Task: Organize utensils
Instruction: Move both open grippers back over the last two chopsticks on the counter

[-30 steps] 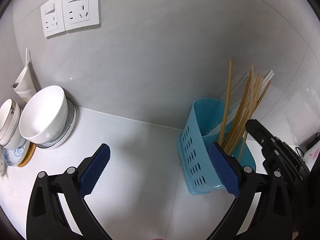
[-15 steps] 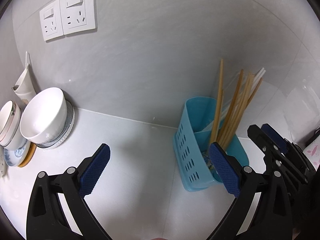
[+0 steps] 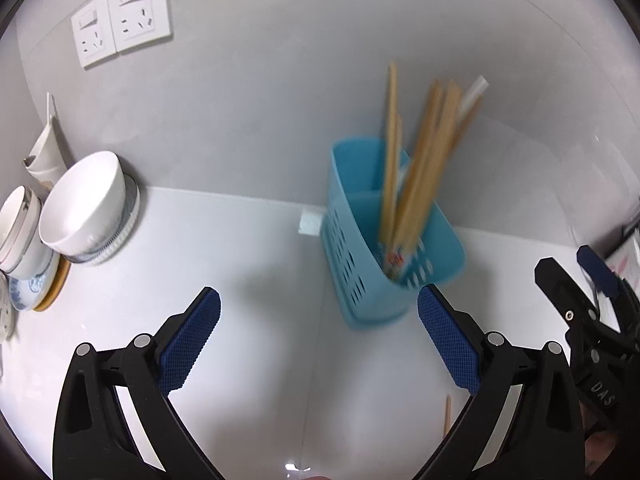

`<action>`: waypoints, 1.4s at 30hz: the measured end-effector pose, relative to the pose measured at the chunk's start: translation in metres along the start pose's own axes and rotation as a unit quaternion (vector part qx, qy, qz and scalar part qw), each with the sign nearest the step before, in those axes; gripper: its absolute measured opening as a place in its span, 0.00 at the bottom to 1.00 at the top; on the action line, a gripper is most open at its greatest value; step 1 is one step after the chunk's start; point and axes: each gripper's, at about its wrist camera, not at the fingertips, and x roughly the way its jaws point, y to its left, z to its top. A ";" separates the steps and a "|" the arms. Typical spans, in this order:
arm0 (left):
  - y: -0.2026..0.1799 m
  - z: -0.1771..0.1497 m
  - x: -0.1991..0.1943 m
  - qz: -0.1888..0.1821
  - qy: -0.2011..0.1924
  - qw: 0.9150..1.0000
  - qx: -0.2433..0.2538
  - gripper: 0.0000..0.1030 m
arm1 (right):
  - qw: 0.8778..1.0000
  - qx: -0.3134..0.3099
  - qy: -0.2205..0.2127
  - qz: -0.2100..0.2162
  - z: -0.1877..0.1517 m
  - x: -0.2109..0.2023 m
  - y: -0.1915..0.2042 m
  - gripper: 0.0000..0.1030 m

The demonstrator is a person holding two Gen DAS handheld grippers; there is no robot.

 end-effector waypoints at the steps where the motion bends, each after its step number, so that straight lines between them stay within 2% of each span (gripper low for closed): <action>1: -0.003 -0.005 -0.001 -0.002 0.001 1.000 0.004 0.94 | 1.000 0.003 0.006 -0.006 -0.004 -0.004 -0.005 0.91; 9: -0.024 -0.043 -0.001 -0.026 0.024 0.999 0.016 0.94 | 0.997 0.023 0.054 -0.053 -0.044 -0.025 -0.046 0.93; 21: -0.064 -0.103 0.012 -0.038 0.076 0.995 0.043 0.94 | 0.985 0.061 0.124 -0.108 -0.118 -0.049 -0.109 0.92; 30: -0.075 -0.143 0.028 -0.037 0.122 0.990 0.057 0.94 | 0.976 0.059 0.159 -0.134 -0.149 -0.062 -0.128 0.92; 36: -0.083 -0.160 0.036 -0.036 0.145 0.987 0.060 0.94 | 0.971 0.061 0.187 -0.135 -0.167 -0.066 -0.137 0.92; 40: -0.089 -0.171 0.041 -0.034 0.160 0.985 0.060 0.94 | 0.965 0.079 0.216 -0.123 -0.179 -0.064 -0.145 0.80; 42: -0.092 -0.178 0.042 -0.033 0.165 0.984 0.062 0.93 | 0.962 0.081 0.231 -0.120 -0.184 -0.063 -0.147 0.78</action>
